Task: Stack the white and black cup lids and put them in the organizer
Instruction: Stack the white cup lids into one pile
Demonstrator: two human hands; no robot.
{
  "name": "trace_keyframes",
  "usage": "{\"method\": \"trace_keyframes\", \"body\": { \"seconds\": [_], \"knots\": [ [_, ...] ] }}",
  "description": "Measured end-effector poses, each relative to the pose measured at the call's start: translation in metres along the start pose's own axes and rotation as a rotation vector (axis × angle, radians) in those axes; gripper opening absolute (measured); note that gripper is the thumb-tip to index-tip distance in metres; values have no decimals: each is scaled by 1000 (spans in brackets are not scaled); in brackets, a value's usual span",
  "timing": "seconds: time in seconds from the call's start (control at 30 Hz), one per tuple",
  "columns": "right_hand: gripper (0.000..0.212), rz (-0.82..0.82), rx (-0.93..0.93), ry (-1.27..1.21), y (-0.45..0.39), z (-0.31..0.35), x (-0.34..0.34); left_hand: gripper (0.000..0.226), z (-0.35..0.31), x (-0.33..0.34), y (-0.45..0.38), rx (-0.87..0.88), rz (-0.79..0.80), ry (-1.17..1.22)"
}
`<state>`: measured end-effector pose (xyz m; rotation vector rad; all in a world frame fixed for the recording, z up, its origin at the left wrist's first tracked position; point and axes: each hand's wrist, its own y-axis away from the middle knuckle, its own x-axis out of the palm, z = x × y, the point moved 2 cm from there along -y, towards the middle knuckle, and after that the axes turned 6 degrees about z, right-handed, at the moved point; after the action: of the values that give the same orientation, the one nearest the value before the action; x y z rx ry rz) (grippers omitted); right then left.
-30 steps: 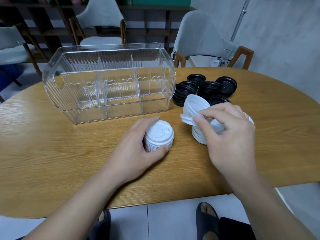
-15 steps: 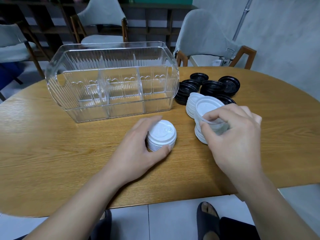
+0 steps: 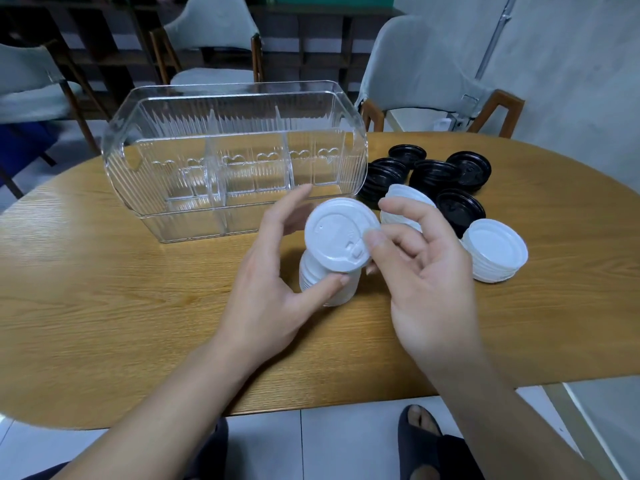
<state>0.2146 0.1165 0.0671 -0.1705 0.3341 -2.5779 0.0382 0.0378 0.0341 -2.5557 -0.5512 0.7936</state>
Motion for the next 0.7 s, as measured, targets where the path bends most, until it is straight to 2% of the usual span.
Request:
{"method": "trace_keyframes", "body": {
  "seconds": [0.1, 0.23, 0.3, 0.4, 0.5, 0.6, 0.7],
  "knots": [
    [22, 10, 54, -54, -5, -5, 1, 85, 1, -2, 1, 35, -23, 10],
    [24, 42, 57, 10, -8, -9, 2, 75, 0, -6, 1, 16, -45, -11],
    [35, 66, 30, 133, -7, -10, 2, 71, 0, -6, 0, 8, -64, -11],
    [64, 68, -98, 464, -3, -10, 5, 62, 0, -5, 1, -8, -89, -84],
    [72, 84, -133, 550, -3, -11, 9, 60, 0, -5, 2, -20, -105, -164],
    [65, 74, -77, 576, -6, -12, 9, 69, 4, -6, 3, -41, -43, -222],
    [60, 64, -31, 647, -8, -14, 7, 106, 14, -5, 5, -135, 95, -241]
  ]
}}
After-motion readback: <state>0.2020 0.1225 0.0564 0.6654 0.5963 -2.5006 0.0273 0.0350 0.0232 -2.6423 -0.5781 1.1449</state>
